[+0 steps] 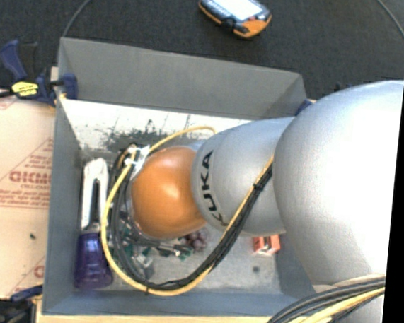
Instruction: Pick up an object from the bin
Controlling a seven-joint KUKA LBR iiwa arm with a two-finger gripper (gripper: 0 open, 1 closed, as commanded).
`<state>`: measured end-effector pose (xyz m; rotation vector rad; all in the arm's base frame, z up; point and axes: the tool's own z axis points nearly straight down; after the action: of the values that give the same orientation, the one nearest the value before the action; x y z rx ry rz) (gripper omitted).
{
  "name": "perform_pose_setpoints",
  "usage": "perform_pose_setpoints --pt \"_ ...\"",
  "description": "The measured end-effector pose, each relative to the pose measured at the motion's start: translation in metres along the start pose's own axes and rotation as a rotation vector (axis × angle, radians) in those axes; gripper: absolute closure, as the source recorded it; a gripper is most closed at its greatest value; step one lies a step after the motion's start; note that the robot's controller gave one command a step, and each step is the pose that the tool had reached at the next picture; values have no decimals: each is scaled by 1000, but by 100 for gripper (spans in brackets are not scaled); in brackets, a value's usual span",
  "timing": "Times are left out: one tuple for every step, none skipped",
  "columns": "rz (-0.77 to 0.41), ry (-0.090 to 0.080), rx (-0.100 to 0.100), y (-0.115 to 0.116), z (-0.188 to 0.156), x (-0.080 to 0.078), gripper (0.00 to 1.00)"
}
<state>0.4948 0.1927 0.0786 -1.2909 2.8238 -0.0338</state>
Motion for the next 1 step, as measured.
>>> perform_pose_setpoints --pt "1 0 0 0 0 0 100"
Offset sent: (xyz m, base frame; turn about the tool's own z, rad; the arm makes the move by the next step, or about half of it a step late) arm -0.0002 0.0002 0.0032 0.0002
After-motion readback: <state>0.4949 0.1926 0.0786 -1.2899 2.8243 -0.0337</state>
